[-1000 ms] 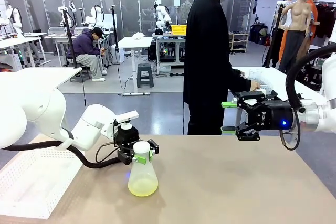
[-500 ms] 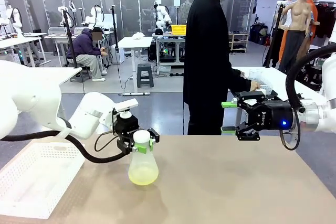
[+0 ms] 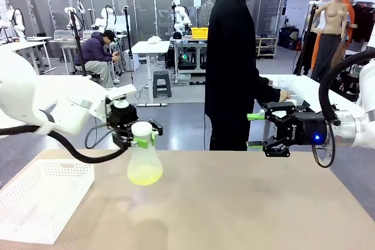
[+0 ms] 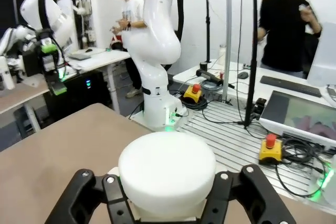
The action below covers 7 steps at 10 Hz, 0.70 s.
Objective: Prepare the solutions needed for the experiment.
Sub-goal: When the human places the Big flask in the center of the table, pick up the Big flask and place it in the left Organizing basket.
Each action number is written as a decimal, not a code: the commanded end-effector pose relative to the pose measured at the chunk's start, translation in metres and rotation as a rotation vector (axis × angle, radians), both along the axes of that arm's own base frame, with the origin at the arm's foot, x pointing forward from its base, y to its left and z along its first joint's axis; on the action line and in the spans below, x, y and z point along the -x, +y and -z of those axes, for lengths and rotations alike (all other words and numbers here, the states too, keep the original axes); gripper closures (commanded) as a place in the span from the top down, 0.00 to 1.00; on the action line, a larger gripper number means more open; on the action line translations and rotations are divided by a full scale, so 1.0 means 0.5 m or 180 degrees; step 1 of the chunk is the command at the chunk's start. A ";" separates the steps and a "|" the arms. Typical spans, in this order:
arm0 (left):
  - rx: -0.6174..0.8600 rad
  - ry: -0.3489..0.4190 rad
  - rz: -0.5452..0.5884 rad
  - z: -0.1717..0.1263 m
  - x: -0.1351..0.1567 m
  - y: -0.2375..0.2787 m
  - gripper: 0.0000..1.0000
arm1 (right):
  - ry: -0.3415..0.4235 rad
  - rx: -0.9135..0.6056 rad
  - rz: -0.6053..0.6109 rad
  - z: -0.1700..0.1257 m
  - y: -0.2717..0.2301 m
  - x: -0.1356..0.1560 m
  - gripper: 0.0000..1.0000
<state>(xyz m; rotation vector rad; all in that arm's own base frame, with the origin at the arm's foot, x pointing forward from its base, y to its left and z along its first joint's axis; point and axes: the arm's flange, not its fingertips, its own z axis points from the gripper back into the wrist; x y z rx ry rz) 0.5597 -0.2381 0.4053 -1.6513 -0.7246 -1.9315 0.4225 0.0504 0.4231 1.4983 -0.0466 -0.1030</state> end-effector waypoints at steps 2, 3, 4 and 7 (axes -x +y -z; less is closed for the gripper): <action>0.0045 -0.0186 -0.0456 -0.045 0.051 0.127 0.00 | -0.0014 -0.0028 -0.0017 -0.001 -0.002 0.001 0.81; 0.0083 -0.0239 -0.0638 -0.055 0.053 0.188 0.00 | -0.0014 -0.0028 -0.0017 -0.001 -0.002 0.001 0.81; 0.0116 -0.0291 -0.0897 -0.061 0.051 0.257 0.00 | -0.0014 -0.0028 -0.0017 -0.001 -0.002 0.001 0.81; 0.0303 -0.0299 -0.1431 -0.063 0.070 0.447 0.00 | -0.0014 -0.0028 -0.0017 -0.001 -0.002 0.001 0.81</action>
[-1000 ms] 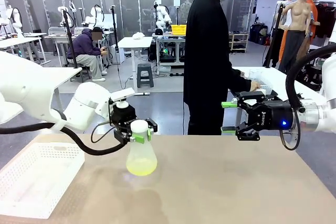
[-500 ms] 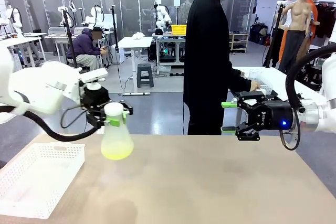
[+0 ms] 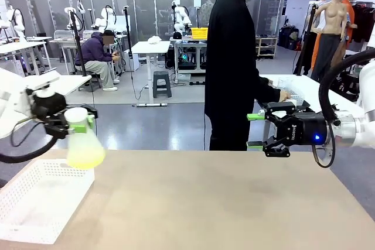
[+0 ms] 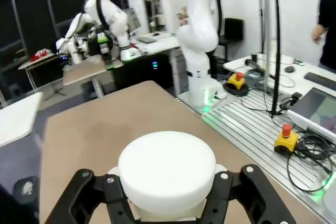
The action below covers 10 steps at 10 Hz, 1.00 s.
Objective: Prepare the solutions needed for the experiment.
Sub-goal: When the human places the Big flask in the center of the table, pick up the Big flask and place it in the left Organizing basket.
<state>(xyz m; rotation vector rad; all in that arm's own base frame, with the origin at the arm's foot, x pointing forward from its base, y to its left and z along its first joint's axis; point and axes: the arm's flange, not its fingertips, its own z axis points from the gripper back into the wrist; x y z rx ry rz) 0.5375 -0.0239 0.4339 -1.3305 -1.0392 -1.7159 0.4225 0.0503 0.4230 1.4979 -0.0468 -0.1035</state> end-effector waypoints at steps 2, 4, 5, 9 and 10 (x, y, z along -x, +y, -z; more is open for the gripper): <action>0.0299 0.0011 -0.0483 0.014 0.042 0.116 0.00 | -0.0015 -0.0029 -0.0018 -0.002 -0.002 0.001 0.81; 0.0331 0.0142 -0.0761 0.040 0.047 0.190 0.00 | -0.0015 -0.0029 -0.0018 -0.002 -0.002 0.001 0.81; 0.0373 0.0183 -0.0833 0.059 0.049 0.215 0.00 | -0.0015 -0.0029 -0.0018 -0.002 -0.002 0.001 0.81; 0.0449 0.0325 -0.0863 0.148 0.051 0.255 0.00 | -0.0015 -0.0029 -0.0018 -0.002 -0.002 0.001 0.81; 0.0409 0.0329 -0.0920 0.170 0.049 0.260 0.00 | -0.0015 -0.0029 -0.0018 -0.002 -0.002 0.001 0.81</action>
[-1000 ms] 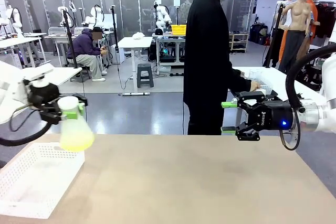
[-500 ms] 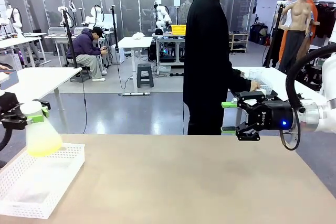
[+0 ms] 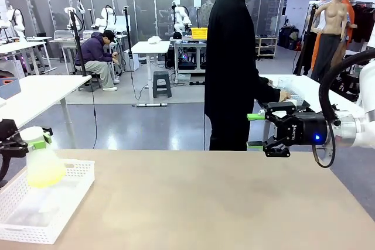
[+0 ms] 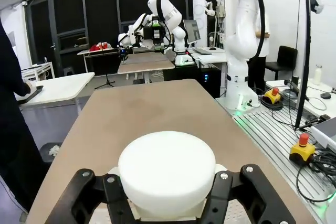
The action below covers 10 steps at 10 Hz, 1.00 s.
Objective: Prepare the solutions needed for the experiment.
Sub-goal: When the human places the Big flask in the center of the table, pick up the Big flask and place it in the left Organizing basket.
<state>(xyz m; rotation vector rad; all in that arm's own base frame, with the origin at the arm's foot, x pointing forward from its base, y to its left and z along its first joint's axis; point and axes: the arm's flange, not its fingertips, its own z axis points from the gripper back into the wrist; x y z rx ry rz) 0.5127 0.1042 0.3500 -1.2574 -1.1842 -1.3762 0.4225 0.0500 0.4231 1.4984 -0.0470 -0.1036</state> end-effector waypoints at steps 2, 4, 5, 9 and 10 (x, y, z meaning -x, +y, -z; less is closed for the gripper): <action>0.0087 -0.0067 -0.0017 0.041 0.001 0.003 0.00 | -0.0015 -0.0027 -0.0018 -0.002 -0.001 0.001 0.81; 0.0044 -0.0020 -0.0062 0.084 0.000 0.007 0.00 | -0.0015 -0.0027 -0.0018 -0.002 -0.001 0.001 0.81; 0.0032 -0.0002 -0.0047 0.100 0.003 0.009 0.00 | -0.0015 -0.0027 -0.0018 -0.002 -0.001 0.001 0.81; -0.0063 0.0071 -0.0064 0.153 0.000 0.005 0.00 | -0.0015 -0.0027 -0.0018 -0.002 -0.001 0.001 0.81; -0.0066 0.0085 -0.0076 0.163 -0.002 0.004 0.00 | -0.0015 -0.0027 -0.0018 -0.002 -0.001 0.001 0.81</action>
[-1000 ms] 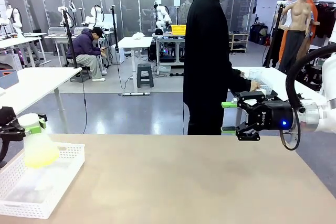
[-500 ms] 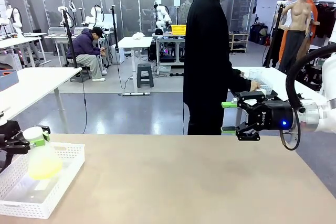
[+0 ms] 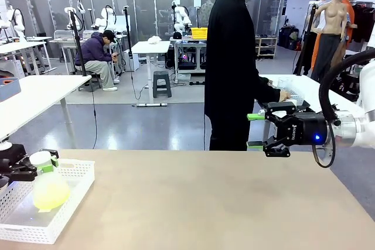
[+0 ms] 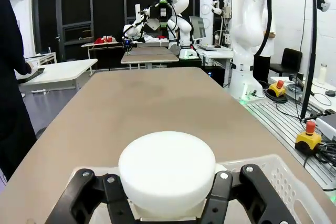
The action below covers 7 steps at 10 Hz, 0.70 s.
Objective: Prepare the solutions needed for the experiment.
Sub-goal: When the human places the Big flask in the center of the table, pick up the Big flask and place it in the left Organizing basket.
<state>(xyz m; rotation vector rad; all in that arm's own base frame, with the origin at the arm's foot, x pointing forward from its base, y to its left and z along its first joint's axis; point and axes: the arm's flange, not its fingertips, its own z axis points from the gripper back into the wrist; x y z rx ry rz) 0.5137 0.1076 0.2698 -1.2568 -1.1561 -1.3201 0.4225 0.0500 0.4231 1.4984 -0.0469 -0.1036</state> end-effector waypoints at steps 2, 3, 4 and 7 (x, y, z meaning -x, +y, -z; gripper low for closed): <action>-0.0014 -0.0090 0.0036 0.024 -0.009 -0.003 0.00 | -0.0015 -0.0027 -0.0018 -0.002 -0.001 0.001 0.81; -0.0019 -0.0079 0.0045 0.029 -0.008 0.000 0.00 | -0.0015 -0.0027 -0.0018 -0.002 -0.001 0.001 0.81; -0.0020 -0.0081 0.0041 0.032 -0.008 0.003 0.00 | -0.0015 -0.0027 -0.0018 -0.002 -0.001 0.001 0.81; -0.0001 -0.0018 0.0123 0.039 -0.012 0.006 0.44 | -0.0015 -0.0027 -0.0018 -0.002 -0.001 0.001 0.81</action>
